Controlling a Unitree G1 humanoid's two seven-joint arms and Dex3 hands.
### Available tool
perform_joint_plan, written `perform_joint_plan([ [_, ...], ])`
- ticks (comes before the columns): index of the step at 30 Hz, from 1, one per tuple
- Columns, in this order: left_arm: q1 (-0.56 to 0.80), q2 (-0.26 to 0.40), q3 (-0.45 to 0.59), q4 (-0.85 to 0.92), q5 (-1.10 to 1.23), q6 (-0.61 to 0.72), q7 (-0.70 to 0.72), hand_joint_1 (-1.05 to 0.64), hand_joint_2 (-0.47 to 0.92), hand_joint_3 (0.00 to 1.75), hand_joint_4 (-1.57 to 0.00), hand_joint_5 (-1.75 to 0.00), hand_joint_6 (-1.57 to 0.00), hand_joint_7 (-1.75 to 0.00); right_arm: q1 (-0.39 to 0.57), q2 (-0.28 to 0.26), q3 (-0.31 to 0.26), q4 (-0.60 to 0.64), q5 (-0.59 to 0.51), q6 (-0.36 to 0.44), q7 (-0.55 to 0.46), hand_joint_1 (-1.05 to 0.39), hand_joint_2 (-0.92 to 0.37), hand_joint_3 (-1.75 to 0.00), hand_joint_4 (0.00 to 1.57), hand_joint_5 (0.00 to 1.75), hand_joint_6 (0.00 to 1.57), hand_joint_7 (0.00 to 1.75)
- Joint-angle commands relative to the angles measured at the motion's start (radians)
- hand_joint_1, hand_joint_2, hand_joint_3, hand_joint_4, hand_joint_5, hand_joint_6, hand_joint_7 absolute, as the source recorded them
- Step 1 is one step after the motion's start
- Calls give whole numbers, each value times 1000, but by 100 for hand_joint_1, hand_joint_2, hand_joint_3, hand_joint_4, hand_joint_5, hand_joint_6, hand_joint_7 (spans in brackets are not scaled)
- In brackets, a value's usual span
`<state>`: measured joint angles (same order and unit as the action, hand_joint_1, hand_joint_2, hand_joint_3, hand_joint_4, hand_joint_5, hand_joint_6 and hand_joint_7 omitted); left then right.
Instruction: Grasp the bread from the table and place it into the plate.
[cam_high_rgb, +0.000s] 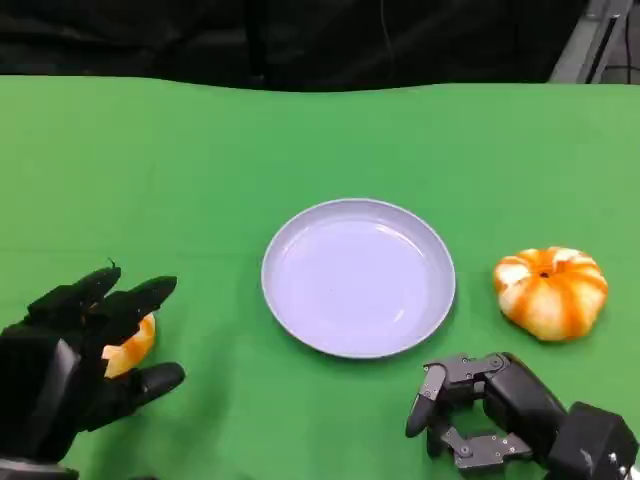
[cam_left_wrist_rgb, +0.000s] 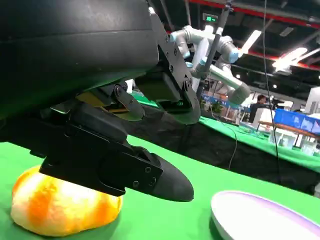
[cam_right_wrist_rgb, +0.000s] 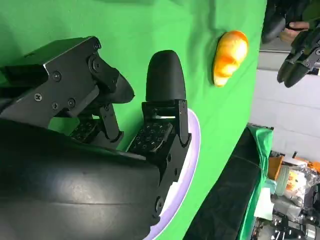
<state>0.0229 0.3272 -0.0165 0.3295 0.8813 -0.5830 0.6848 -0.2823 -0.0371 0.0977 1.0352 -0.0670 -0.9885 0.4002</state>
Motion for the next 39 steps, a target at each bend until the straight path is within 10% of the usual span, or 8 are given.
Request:
perform_joint_plan([
  [1, -3, 54, 11, 14, -18, 50, 52, -78, 92, 9, -70, -1, -71, 0, -7, -9, 3, -8, -8, -13, -16, 16, -58, -108, 100, 137, 98, 103],
  [39, -1, 120, -59, 54, -115, 242, -40, -83, 92, 8, -66, 0, -58, -1, -4, -12, 6, -4, 6, -12, -6, 22, -58, -108, 98, 140, 96, 107],
])
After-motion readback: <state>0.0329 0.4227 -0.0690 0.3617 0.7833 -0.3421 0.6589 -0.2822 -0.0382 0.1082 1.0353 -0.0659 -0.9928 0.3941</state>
